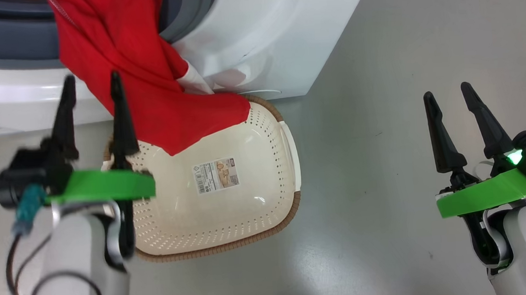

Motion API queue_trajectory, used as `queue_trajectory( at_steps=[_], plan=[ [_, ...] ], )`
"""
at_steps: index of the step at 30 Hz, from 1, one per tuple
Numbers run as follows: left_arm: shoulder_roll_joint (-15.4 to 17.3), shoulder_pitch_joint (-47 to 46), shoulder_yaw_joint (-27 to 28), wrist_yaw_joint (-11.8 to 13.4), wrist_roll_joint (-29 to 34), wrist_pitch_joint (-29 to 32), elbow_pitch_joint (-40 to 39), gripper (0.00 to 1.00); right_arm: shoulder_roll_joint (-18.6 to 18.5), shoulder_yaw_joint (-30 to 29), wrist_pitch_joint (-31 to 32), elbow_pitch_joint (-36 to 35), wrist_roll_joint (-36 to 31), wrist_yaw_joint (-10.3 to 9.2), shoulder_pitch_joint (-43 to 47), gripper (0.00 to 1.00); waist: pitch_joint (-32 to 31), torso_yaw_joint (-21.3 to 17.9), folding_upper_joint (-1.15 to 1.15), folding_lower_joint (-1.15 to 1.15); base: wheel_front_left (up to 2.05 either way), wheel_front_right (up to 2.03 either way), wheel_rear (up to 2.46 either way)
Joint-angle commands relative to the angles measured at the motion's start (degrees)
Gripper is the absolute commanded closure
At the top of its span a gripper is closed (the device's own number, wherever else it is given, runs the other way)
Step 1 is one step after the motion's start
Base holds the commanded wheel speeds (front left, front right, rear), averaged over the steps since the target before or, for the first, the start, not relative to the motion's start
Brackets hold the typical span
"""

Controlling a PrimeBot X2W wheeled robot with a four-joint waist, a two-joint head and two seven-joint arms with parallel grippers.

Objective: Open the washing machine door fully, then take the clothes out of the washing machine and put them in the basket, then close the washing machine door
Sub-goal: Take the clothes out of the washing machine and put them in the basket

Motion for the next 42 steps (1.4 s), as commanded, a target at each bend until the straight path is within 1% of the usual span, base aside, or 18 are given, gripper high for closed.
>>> queue_trajectory(
  at_steps=[1,7,12,20,21,28,34,35,36,37,38,39,40,42],
  plan=[
    [1.21,-1.21,1.88,-0.35,0.86,-0.27,-0.28,0.0,-0.42,1.43,-0.37,-1.34,-0.35,0.36,0.38,0.0,0.04,-0.04,0.0,0.0,0.0,0.0,0.0],
    [1.91,-11.8,2.65,0.26,0.88,0.16,14.31,0.0,-0.2,2.14,-0.37,-1.11,-0.3,0.36,0.01,0.0,0.39,-0.59,0.0,0.0,0.0,0.0,0.0],
    [3.08,-20.13,2.45,0.73,0.91,2.74,25.4,0.0,0.2,2.5,-0.37,-1.11,-0.24,0.36,-0.24,0.0,0.79,-1.25,0.0,0.0,0.0,0.0,0.0],
    [5.09,-30.82,2.76,1.64,0.28,6.44,38.59,0.0,0.48,3.42,-0.37,-1.03,-0.12,0.36,-0.63,0.0,1.54,-2.08,0.0,0.0,0.0,0.0,0.0],
    [5.52,-32.69,2.62,2.36,0.45,7.15,41.24,0.0,0.55,3.73,-0.37,-0.99,-0.05,0.36,-0.74,0.0,1.66,-2.3,0.0,0.0,0.0,0.0,0.0],
    [6.44,-37.28,1.94,2.63,0.37,9.35,49.1,0.0,0.77,5.06,-0.37,-1.04,0.02,0.36,-1.2,0.0,2.22,-3.07,0.0,0.0,0.0,0.0,0.0],
    [6.98,-39.12,1.41,2.16,0.13,9.05,53.28,0.0,1.05,5.66,-0.37,-0.93,0.09,0.36,-1.56,0.0,2.65,-3.48,0.0,0.0,0.0,0.0,0.0],
    [6.98,-39.27,1.26,1.86,0.1,8.9,53.68,0.11,1.08,5.7,-0.37,-0.91,0.11,0.36,-1.59,0.0,2.7,-3.51,0.0,0.0,0.0,0.0,0.0],
    [6.98,-39.41,1.14,1.32,0.02,8.35,53.89,0.29,1.11,5.71,-0.37,-0.89,0.14,0.36,-1.62,0.0,2.73,-3.54,0.0,0.0,0.0,0.0,0.0],
    [6.97,-39.49,1.11,1.0,-0.13,7.89,54.14,0.53,1.13,5.68,-0.37,-0.87,0.19,0.36,-1.65,0.0,2.74,-3.56,0.0,0.0,0.0,0.0,0.0],
    [6.92,-39.52,1.01,0.79,-0.2,7.61,54.42,0.69,1.15,5.61,-0.37,-0.86,0.22,0.36,-1.65,0.0,2.74,-3.56,0.0,0.0,0.0,0.0,0.0],
    [6.86,-39.56,0.92,0.52,-0.28,7.36,54.67,0.94,1.15,5.54,-0.37,-0.86,0.24,0.36,-1.66,0.0,2.72,-3.54,0.0,0.0,0.0,0.0,0.0],
    [6.79,-39.59,0.85,0.19,-0.39,6.99,54.86,1.0,1.15,5.48,-0.37,-0.85,0.26,0.36,-1.66,0.0,2.7,-3.53,0.0,0.0,0.0,0.0,0.0],
    [6.77,-39.59,0.81,-0.05,-0.52,6.61,55.05,1.0,1.14,5.41,-0.37,-0.84,0.27,0.36,-1.67,0.0,2.64,-3.52,0.0,0.0,0.0,0.0,0.0]
  ],
)
